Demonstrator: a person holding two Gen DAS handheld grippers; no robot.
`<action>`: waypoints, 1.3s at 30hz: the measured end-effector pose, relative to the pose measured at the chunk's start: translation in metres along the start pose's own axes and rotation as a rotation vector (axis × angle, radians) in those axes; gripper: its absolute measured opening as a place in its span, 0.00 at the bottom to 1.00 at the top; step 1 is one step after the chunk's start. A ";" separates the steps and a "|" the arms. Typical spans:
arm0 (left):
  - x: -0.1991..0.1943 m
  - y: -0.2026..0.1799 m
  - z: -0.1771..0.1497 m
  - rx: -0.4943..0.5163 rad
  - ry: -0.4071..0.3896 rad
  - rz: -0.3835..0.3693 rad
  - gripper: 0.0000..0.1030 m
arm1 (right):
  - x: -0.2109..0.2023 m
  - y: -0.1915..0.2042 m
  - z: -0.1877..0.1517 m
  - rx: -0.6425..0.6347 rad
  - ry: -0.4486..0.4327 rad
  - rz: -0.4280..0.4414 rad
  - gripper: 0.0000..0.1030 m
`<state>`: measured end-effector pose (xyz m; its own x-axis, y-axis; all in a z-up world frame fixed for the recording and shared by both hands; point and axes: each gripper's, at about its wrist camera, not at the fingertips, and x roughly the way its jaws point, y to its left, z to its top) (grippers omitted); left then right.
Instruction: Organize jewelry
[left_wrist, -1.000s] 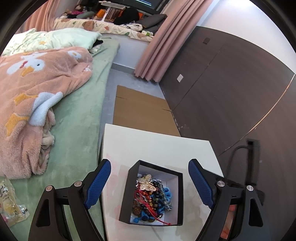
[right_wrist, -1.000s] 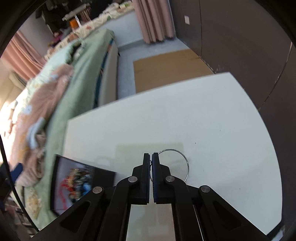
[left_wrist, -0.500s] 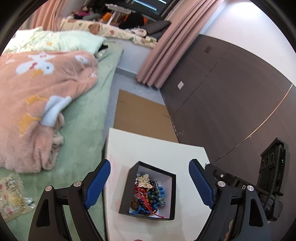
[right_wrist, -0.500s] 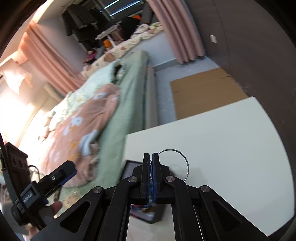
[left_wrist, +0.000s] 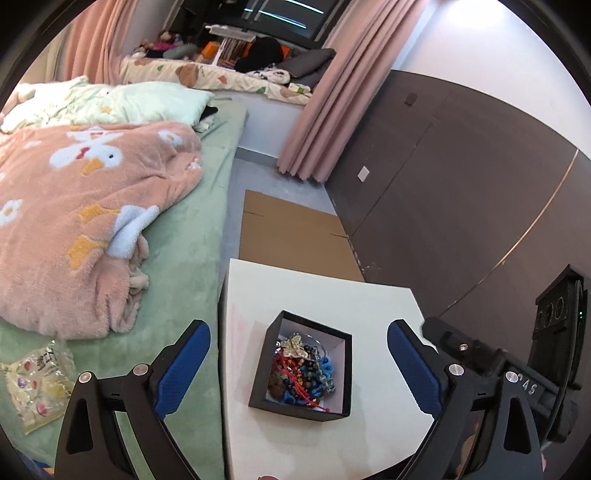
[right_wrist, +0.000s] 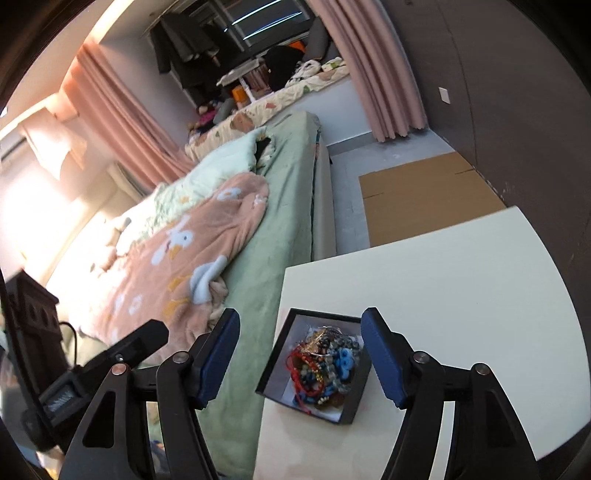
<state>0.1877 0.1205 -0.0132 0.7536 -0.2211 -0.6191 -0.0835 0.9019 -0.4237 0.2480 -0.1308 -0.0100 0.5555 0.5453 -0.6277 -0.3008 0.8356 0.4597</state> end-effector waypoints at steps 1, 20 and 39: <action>-0.001 -0.002 -0.003 0.004 0.001 0.000 0.94 | -0.005 -0.006 -0.002 0.014 -0.003 -0.007 0.67; -0.034 -0.068 -0.062 0.160 0.020 -0.060 0.94 | -0.102 -0.058 -0.052 0.054 -0.081 -0.145 0.80; -0.089 -0.086 -0.135 0.313 -0.144 0.035 0.94 | -0.154 -0.054 -0.116 -0.091 -0.167 -0.215 1.00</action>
<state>0.0402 0.0125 -0.0111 0.8397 -0.1540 -0.5208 0.0767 0.9830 -0.1670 0.0892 -0.2524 -0.0115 0.7320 0.3427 -0.5888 -0.2264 0.9375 0.2643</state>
